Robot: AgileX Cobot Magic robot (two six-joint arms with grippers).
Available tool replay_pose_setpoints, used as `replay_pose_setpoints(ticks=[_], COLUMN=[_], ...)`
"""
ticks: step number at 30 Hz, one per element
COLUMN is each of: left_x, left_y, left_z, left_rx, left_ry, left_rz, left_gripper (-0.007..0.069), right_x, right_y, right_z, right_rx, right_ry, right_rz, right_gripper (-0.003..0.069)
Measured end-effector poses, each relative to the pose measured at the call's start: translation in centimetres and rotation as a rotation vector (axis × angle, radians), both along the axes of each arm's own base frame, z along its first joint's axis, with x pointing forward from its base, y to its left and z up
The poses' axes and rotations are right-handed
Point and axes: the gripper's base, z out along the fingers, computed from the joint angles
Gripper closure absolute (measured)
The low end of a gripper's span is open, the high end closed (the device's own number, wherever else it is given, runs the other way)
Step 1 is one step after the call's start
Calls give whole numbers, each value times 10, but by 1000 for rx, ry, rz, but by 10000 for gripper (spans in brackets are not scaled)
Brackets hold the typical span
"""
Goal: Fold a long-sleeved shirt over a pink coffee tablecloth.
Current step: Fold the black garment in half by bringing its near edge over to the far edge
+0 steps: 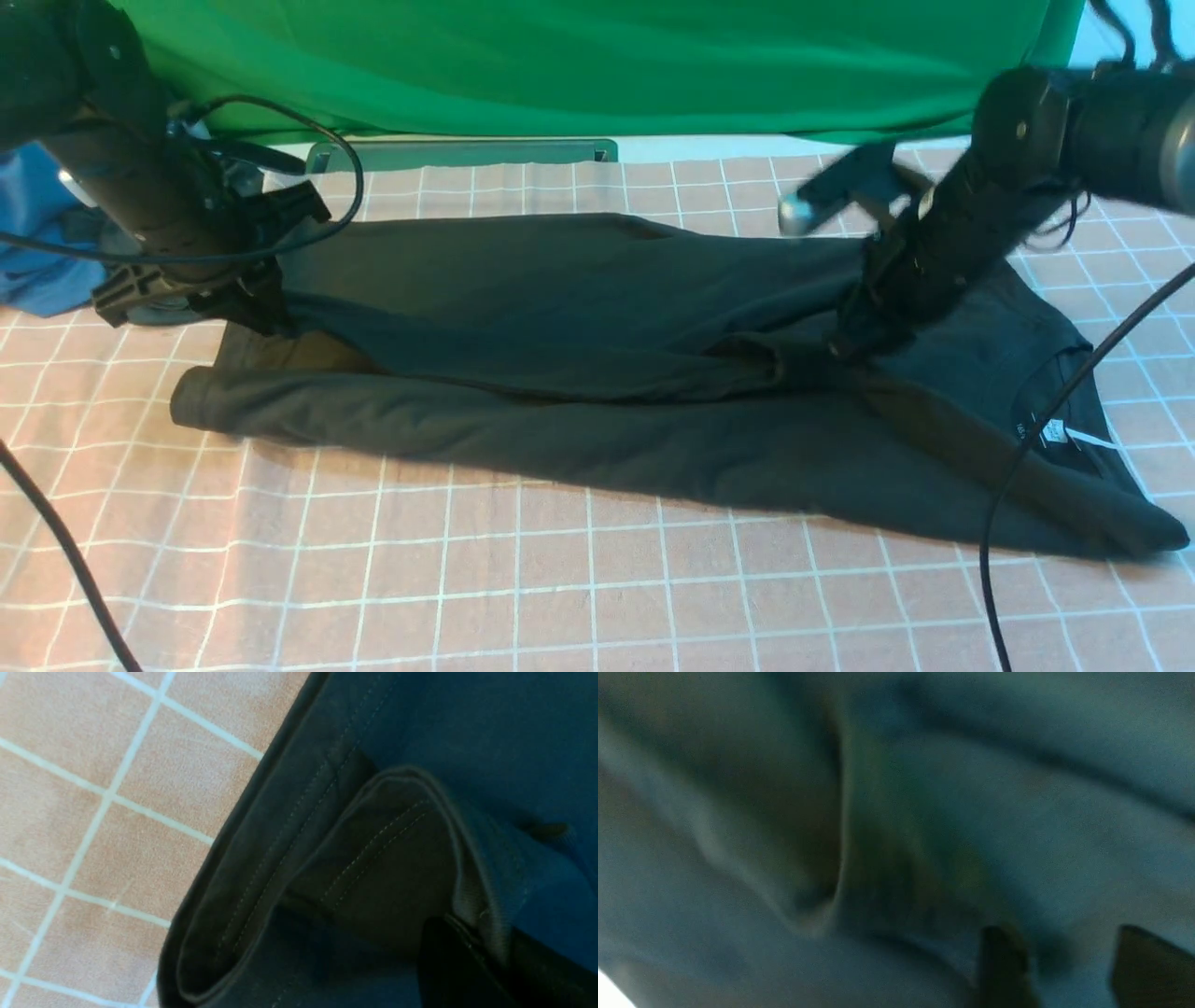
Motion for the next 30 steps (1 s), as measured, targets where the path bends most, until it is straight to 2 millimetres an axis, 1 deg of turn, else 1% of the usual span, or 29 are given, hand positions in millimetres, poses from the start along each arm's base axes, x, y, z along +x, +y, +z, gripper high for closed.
replay_pose_setpoints(ticks=[1,3,5,7,11,14,18,22,23,25,26,27,28,29,30], left_x=[0,0,0,0,0,0,0,0,0,0,0,0,0,0,0], left_y=[0,0,0,0,0,0,0,0,0,0,0,0,0,0,-1], left_z=[0,1,1,1,1,1,1,1,1,1,1,1,1,1,1], left_rx=[0,0,0,0,0,0,1,2,2,2,2,2,2,1,-6], left_ry=[-2,-3,-1,1,4,6,6,6,6,6,6,6,6,6,6], left_rz=[0,0,0,-1,-6,-7,-11,-11,-11,-11,-11,-11,-11,-11,-9], left_gripper=[593,593,593,593,593,593,593,593,593,593,593,593,593,593,593], right_x=[1,-3,-11,-17,-23,-20,-13,-9,-9,-8,-8,-8,-8,-8,-8], right_y=[1,1,5,13,36,47,50,51,51,51,51,51,51,51,51], right_z=[8,25,33,34,23,10,-4,-9,-10,-11,-11,-11,-11,-11,-10], right_rx=[16,52,75,78,82,90,106,119,118,119,121,121,121,120,117], right_ry=[3,38,83,126,169,170,165,155,158,160,158,157,155,155,149], right_rz=[-31,-98,-118,-105,-76,-87,-141,-177,-178,-182,-186,-186,-183,-180,-169], right_gripper=[225,167,158,163,198,218,227,235,247,319,396,457,548,557,600])
